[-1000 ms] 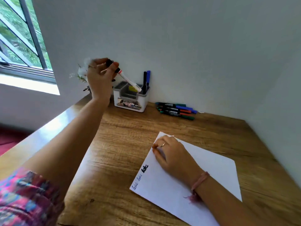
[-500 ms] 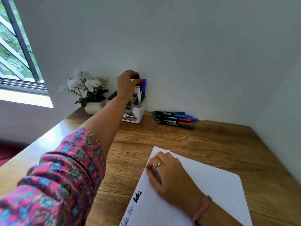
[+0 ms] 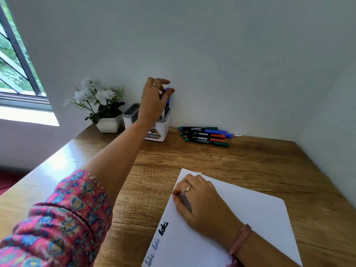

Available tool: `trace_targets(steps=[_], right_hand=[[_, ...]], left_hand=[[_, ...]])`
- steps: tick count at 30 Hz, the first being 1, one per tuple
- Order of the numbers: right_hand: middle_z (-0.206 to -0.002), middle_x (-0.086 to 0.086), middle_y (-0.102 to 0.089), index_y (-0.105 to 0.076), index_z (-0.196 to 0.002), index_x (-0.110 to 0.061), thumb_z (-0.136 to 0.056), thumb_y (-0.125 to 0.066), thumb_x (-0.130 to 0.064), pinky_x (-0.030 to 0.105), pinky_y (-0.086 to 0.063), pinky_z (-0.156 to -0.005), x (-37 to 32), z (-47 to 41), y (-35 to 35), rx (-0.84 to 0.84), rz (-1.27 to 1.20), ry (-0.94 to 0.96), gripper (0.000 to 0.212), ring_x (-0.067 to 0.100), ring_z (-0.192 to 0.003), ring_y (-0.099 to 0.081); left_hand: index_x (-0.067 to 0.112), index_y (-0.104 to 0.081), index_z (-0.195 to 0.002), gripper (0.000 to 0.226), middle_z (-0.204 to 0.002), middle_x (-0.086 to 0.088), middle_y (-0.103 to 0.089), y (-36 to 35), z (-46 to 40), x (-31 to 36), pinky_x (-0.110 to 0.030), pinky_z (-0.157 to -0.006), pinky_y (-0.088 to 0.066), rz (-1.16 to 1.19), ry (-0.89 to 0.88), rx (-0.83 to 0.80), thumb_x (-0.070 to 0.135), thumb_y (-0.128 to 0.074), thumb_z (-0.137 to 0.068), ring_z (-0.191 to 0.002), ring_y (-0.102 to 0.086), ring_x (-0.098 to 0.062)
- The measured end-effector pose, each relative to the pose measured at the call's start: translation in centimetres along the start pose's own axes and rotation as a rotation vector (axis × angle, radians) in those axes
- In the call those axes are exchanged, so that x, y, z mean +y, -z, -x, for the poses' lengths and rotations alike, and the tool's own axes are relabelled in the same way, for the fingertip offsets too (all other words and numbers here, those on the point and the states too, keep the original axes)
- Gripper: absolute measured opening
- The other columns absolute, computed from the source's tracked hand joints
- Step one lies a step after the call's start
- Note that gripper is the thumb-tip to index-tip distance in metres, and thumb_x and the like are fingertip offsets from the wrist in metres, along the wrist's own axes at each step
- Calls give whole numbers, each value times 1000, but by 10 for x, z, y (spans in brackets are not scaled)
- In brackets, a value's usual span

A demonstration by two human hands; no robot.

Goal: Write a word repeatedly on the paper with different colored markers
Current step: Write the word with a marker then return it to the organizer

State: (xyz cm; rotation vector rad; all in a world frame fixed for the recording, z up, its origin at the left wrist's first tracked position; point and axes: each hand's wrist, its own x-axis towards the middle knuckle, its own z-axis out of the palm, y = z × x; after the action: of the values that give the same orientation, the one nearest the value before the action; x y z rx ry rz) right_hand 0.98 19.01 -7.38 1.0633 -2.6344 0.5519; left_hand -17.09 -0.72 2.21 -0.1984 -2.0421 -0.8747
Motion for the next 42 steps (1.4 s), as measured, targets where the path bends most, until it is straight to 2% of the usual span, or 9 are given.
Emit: trace_targets(steps=[4, 7, 11, 17, 21, 29, 32, 37, 42], right_hand=[[-98, -7, -56, -58, -98, -21, -93, -36, -36, 31, -42, -77, -1, 0, 1, -6, -3, 0, 27, 12, -89, -47], [-99, -5, -56, -58, -99, -20, -93, -38, -35, 32, -43, -77, -1, 1, 2, -2, 1, 1, 26, 13, -90, -47], [-100, -4, -56, -58, -101, -19, -93, -36, -35, 31, -42, -77, -1, 0, 2, -14, 1, 4, 29, 13, -91, -47], [-100, -1, -56, -59, -101, -18, -93, -37, -35, 31, -42, -75, 0, 0, 1, -13, 17, 16, 28, 14, -90, -47], [-102, 0, -57, -59, -102, -16, -94, -40, -33, 32, -42, -76, -1, 0, 3, -14, 3, 23, 26, 15, -91, -47], [-110, 4, -58, -56, -113, -13, -92, -50, -27, 35, -43, -89, -4, 4, 8, -3, -142, -16, 26, 18, -100, -50], [-110, 2, -57, -49, -113, -17, -91, -57, -29, 32, -46, -88, -10, 4, 14, 48, -277, -76, 26, 16, -100, -54], [-80, -11, -51, -45, -108, -25, -84, -57, -52, 26, -45, -66, -10, 0, 17, 381, -290, -164, 38, 4, -72, -52], [-66, -14, -47, -58, -110, -18, -86, -54, -49, 23, -36, -58, -11, 0, 24, 313, -426, -29, 40, 5, -63, -48]], left_hand=[[10, -63, -107, 21, -101, -2, -51, -18, 33, 17, -22, -84, -43, -102, -255, -372, 24, -57, -93, -85, -53, -8], [12, -64, -111, 24, -105, -4, -57, -37, 53, 17, -25, -84, -44, -223, -272, -656, 25, -54, -93, -94, -58, -16], [16, -60, -121, 34, -119, -7, -57, -50, 67, 10, -35, -91, -46, -376, -257, -822, 33, -52, -94, -108, -54, -22], [17, -59, -123, 36, -120, -9, -54, -49, 70, 13, -38, -90, -45, -465, -331, -830, 36, -46, -95, -109, -51, -22], [15, -61, -119, 36, -117, -7, -53, -40, 78, 19, -36, -91, -43, -436, -273, -840, 36, -48, -93, -107, -51, -21], [15, -65, -101, 19, -99, 3, -59, 33, 101, 49, -9, -71, -45, -23, 2, -586, 26, -64, -86, -83, -57, -6], [12, -66, -95, 16, -91, 0, -68, 69, 110, 62, -25, -77, -55, 171, 80, -470, 22, -68, -83, -80, -65, -12], [15, -65, -90, 16, -87, -7, -70, 103, 122, 83, -36, -77, -57, 428, 109, -440, 26, -71, -80, -81, -68, -21], [22, -62, -83, 10, -76, 4, -66, 102, 136, 96, -33, -71, -55, 647, 122, -556, 29, -69, -80, -73, -63, -14]])
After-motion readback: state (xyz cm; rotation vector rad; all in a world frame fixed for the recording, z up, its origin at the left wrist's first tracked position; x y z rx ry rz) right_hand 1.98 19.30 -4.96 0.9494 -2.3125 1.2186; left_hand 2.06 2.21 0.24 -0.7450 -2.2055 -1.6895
